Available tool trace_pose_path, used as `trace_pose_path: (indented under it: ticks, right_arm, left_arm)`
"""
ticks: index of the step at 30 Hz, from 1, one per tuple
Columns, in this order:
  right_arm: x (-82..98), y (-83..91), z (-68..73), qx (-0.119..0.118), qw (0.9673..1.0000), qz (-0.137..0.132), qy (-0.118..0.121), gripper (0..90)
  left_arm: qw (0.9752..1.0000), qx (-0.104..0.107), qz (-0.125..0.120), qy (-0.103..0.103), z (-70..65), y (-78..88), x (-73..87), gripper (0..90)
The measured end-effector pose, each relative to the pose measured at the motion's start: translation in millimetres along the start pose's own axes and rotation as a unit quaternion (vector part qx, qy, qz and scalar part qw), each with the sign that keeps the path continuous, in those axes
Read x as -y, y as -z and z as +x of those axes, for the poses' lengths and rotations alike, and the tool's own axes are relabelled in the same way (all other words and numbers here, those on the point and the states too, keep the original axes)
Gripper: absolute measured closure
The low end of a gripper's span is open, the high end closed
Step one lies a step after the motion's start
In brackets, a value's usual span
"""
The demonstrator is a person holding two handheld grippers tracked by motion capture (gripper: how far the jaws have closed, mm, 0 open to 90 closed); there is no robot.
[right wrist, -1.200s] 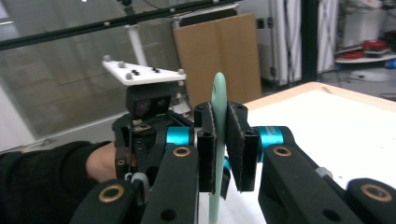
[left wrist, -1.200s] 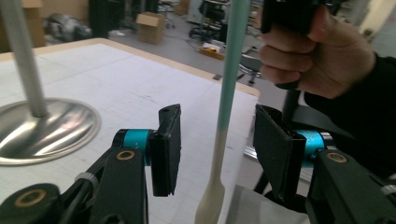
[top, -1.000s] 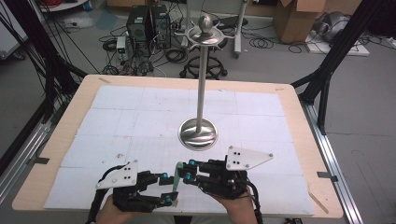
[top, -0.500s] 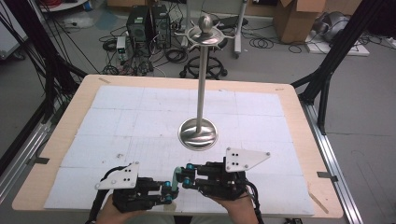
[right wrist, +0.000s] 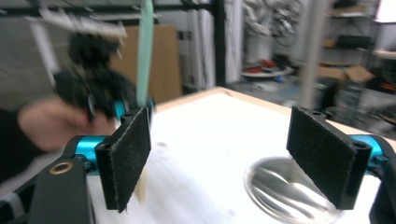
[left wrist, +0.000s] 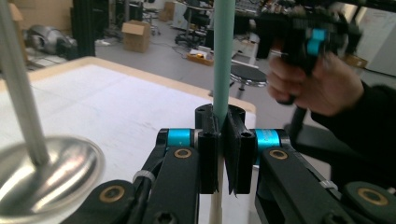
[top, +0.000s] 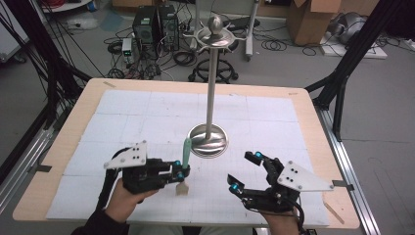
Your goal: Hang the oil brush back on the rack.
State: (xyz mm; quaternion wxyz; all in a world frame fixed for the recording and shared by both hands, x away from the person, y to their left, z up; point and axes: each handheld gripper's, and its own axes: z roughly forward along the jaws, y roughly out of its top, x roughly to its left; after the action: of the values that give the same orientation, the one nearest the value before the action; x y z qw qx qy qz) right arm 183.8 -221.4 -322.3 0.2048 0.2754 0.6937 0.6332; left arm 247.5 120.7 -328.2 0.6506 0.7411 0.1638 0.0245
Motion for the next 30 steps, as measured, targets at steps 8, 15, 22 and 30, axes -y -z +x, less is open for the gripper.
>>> trace_pose_path:
  ticks: [8, 15, 22, 30]
  right_arm:
    - [9.1, -2.1, -3.2, 0.04, 0.9971, 0.04, 0.05, 20.4]
    - [17.9, 5.0, -20.8, 0.064, 0.9953, 0.057, 0.045, 19.7]
    - [26.9, 19.3, -40.0, 0.091, 0.9939, 0.057, 0.024, 18.9]
    - [28.0, 23.5, -43.2, 0.096, 0.9937, 0.053, 0.021, 18.9]
  left_arm:
    - [0.9996, -0.029, -0.002, -0.007, 18.4, -16.4, -40.4, 84.2]
    - [0.9991, -0.038, -0.003, -0.016, 25.6, -29.5, -72.0, 84.2]
    - [0.9989, -0.04, 0.004, -0.025, 31.2, -48.8, -109.2, 84.2]
    - [0.9986, -0.048, 0.005, -0.021, 35.7, -65.9, -134.5, 84.2]
